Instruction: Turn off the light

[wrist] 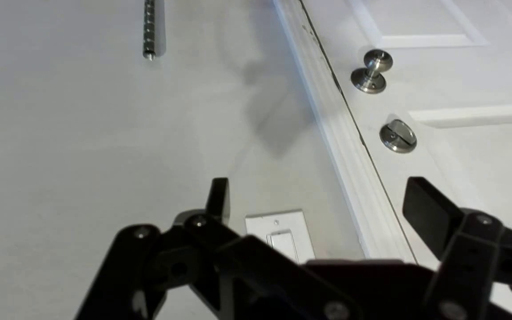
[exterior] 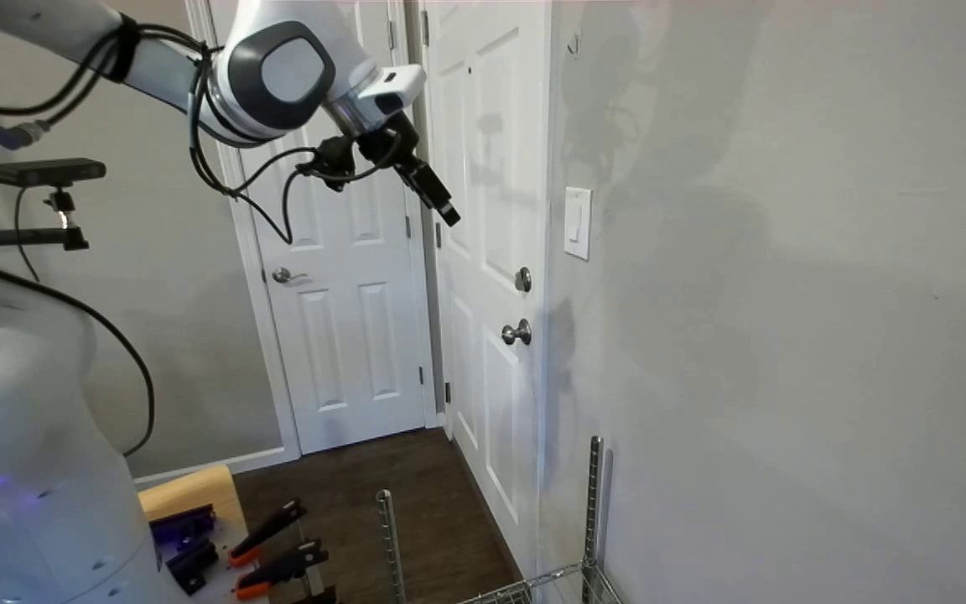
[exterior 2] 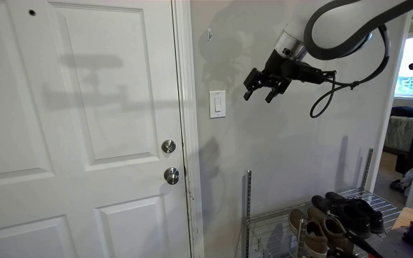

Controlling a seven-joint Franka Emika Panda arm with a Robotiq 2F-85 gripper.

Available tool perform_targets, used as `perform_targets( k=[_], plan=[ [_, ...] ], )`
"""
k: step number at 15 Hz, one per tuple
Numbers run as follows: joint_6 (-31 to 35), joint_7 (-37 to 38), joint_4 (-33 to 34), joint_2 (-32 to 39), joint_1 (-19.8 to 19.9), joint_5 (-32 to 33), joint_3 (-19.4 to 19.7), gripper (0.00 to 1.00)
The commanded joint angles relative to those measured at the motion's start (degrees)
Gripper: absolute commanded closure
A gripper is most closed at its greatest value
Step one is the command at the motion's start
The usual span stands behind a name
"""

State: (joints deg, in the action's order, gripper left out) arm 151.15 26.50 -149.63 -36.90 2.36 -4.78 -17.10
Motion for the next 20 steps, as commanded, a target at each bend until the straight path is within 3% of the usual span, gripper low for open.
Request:
perform_targets(
  k=[1,5,11,15,20],
  plan=[
    [12.1,0.5,-3.3,2.1,2.0,2.6,-1.5,0.00],
    [24.7,1.6,-5.6,6.7,9.5,5.5,-6.4,0.00],
    [40.8,1.7,-5.6,12.0,26.3,5.7,-20.1,0.00],
    [45.2,1.0,-4.4,12.3,38.9,2.5,-31.9,0.00],
    [45.4,2.1,-1.8,9.7,53.2,-2.5,-47.5,0.00]
  ],
)
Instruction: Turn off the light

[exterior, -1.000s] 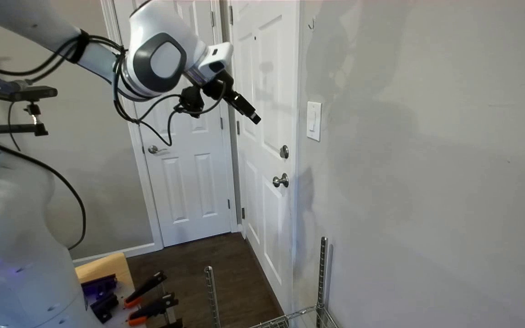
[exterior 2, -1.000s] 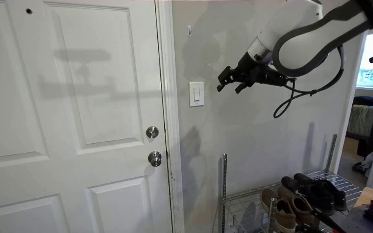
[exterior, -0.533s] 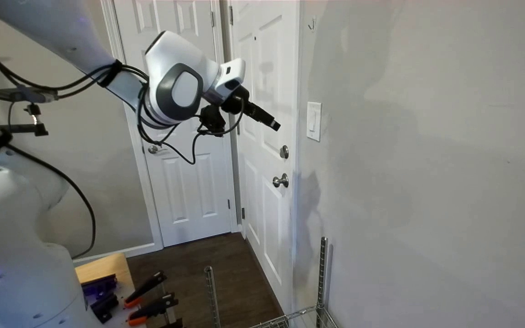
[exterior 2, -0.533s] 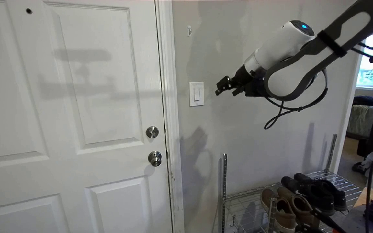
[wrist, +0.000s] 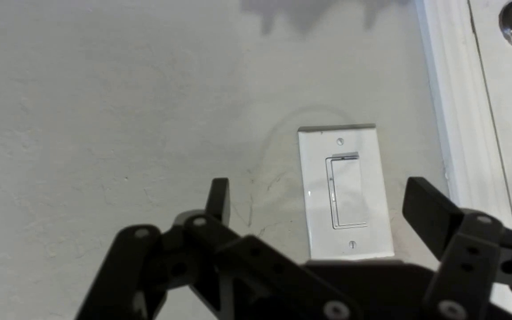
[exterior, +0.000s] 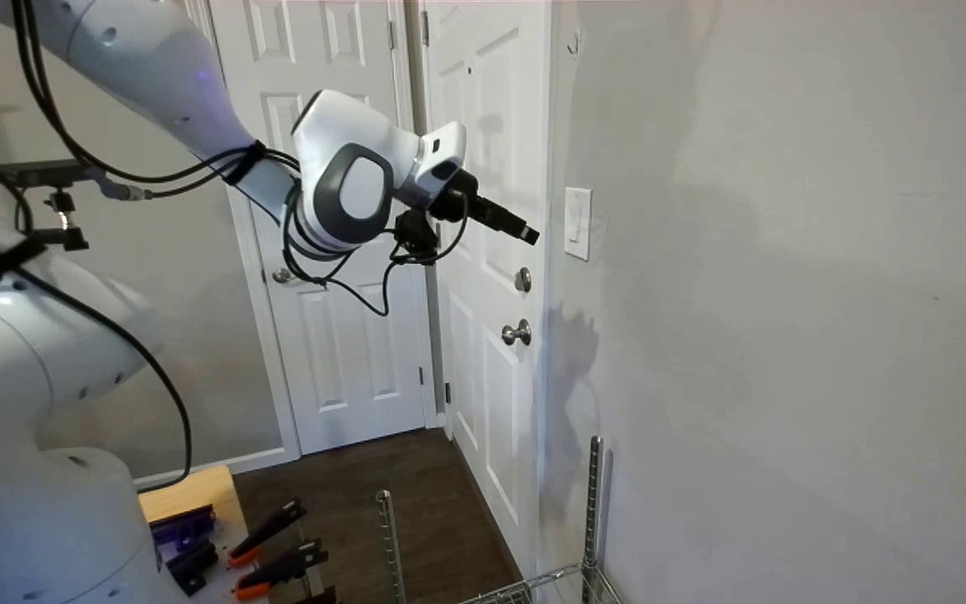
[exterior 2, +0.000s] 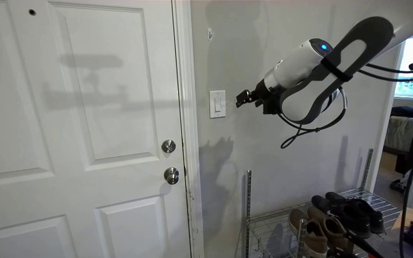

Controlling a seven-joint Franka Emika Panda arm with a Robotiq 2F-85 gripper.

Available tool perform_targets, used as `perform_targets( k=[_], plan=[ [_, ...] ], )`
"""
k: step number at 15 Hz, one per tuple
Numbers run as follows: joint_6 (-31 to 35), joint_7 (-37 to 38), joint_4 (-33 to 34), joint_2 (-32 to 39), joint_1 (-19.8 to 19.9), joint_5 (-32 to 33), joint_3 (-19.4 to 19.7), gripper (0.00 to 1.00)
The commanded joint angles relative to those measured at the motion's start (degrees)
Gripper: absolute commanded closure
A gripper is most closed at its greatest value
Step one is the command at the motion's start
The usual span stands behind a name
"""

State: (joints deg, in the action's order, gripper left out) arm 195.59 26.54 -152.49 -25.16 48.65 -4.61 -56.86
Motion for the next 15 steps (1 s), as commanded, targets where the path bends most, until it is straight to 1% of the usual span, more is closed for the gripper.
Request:
perform_targets(
  k=[1,5,7,8,9,11,15],
  plan=[
    [0.7,2.4,1.8,-2.7,9.7,-3.7,-10.9,0.00],
    [0.0,4.6,4.6,-5.1,18.6,-6.9,-21.4,0.00],
    [0.1,5.9,6.2,-6.2,22.1,-7.6,-25.5,0.00],
    [0.1,3.5,7.1,-6.4,23.3,-11.3,-27.6,0.00],
    [0.2,4.0,8.0,-7.4,25.2,-12.5,-29.5,0.00],
    [0.2,4.6,9.9,-9.1,28.4,-14.8,-32.4,0.00],
    [-0.7,4.9,13.9,-12.1,33.4,-17.9,-35.8,0.00]
  ],
)
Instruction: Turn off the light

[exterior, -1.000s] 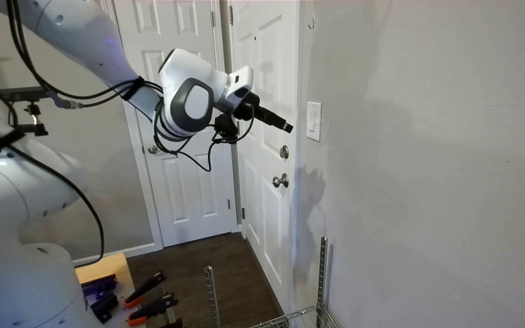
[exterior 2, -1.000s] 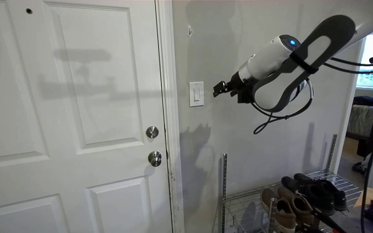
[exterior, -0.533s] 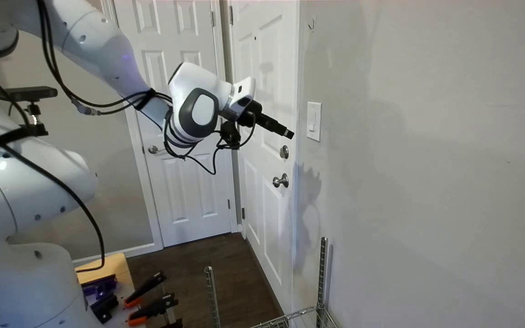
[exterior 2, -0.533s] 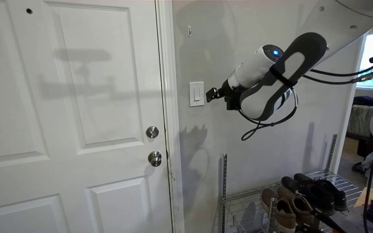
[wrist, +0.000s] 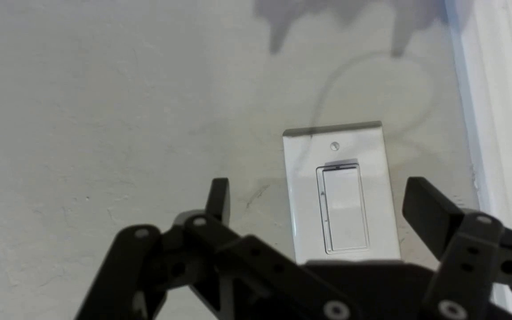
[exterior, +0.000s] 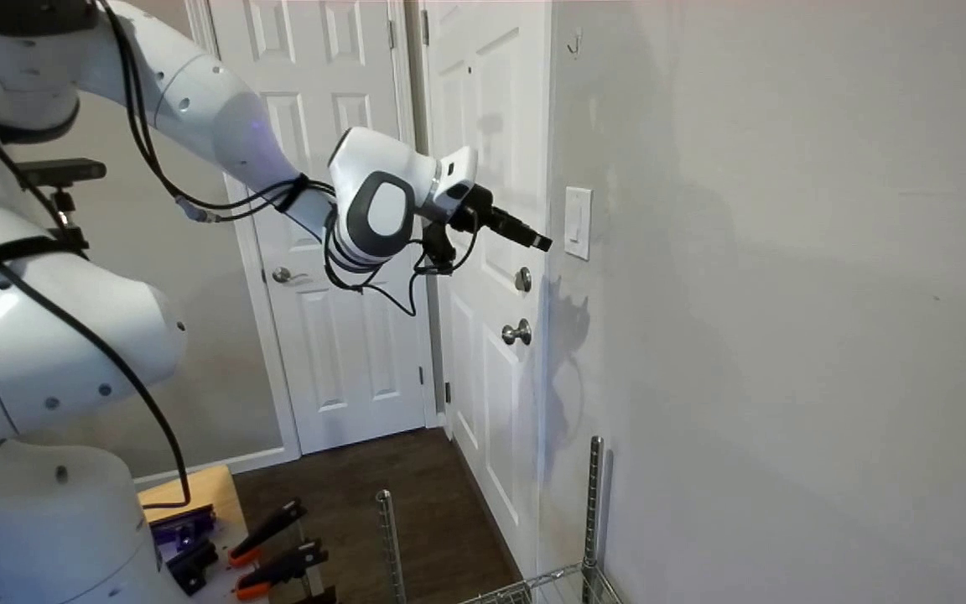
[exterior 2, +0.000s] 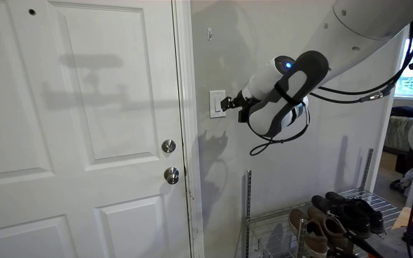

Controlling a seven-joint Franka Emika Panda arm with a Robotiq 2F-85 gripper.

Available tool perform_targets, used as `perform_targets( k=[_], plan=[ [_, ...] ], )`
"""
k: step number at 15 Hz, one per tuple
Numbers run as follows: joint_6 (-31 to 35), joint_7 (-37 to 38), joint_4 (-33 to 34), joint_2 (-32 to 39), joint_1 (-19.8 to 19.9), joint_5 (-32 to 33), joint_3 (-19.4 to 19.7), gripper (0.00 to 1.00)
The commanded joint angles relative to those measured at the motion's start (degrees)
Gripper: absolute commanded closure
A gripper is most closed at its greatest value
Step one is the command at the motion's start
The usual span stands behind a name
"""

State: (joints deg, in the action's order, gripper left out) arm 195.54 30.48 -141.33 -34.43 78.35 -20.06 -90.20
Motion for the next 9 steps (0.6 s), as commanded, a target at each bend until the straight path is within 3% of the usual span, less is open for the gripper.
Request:
perform_targets(
  k=[1,9],
  plan=[
    [-0.8,1.1,3.8,-3.5,5.1,-2.9,-3.3,0.00],
    [-3.2,1.7,10.0,-7.9,14.7,-4.8,-8.4,0.00]
  ],
)
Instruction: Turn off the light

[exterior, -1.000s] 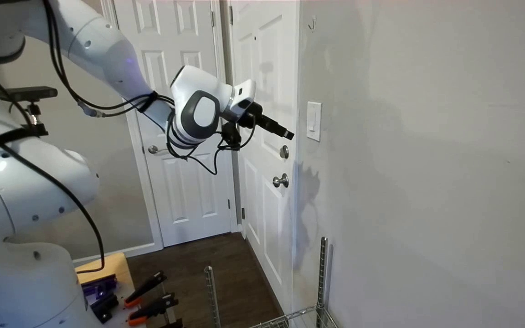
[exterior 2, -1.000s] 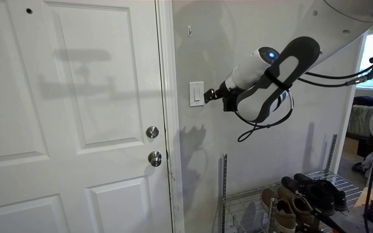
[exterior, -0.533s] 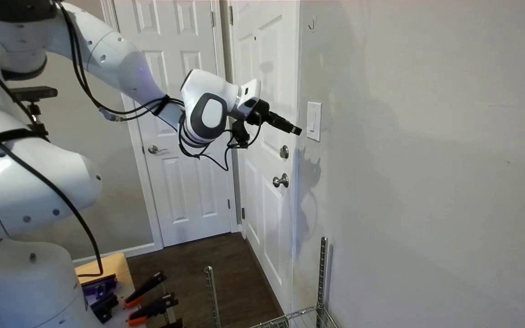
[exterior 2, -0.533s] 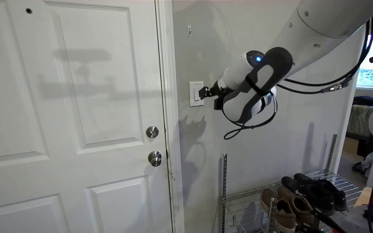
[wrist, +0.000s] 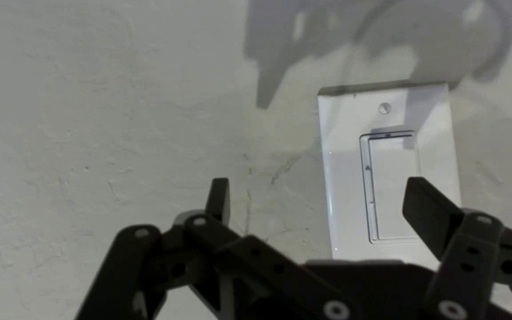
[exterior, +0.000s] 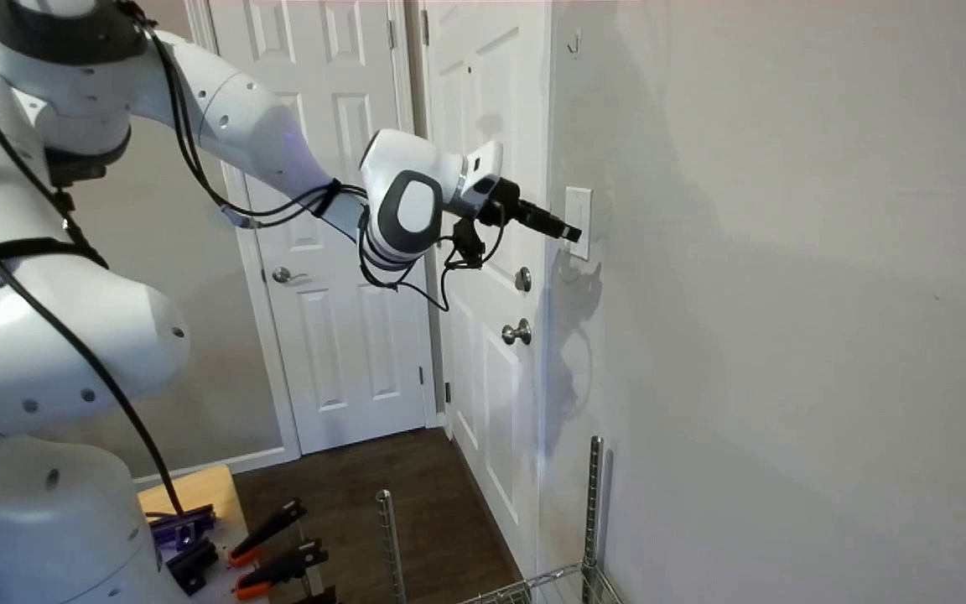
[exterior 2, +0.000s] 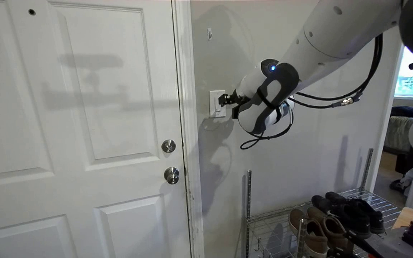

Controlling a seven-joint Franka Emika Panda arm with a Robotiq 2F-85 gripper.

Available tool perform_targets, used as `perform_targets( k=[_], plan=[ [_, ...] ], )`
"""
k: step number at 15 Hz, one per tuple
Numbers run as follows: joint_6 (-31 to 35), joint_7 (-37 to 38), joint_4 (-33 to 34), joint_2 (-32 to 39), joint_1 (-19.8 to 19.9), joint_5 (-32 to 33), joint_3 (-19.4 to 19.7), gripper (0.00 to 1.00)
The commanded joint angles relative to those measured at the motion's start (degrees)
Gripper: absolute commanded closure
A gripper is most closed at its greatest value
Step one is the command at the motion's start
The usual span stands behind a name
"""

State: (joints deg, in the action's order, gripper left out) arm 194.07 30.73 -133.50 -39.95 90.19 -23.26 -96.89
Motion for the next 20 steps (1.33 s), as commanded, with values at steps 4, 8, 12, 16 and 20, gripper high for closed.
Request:
perform_targets(
  k=[4,8,12,16,20],
  plan=[
    [-3.2,1.7,4.0,-4.3,5.3,-1.6,-3.4,0.00],
    [-4.7,2.5,5.4,-6.2,6.4,-1.7,-4.2,0.00],
    [-6.7,4.3,7.6,-9.7,8.1,-2.0,-4.5,0.00],
    [-9.6,5.9,11.1,-11.8,10.4,-1.8,-4.7,0.00],
    [-12.1,4.3,6.1,-8.3,5.1,-1.0,-1.7,0.00]
  ],
)
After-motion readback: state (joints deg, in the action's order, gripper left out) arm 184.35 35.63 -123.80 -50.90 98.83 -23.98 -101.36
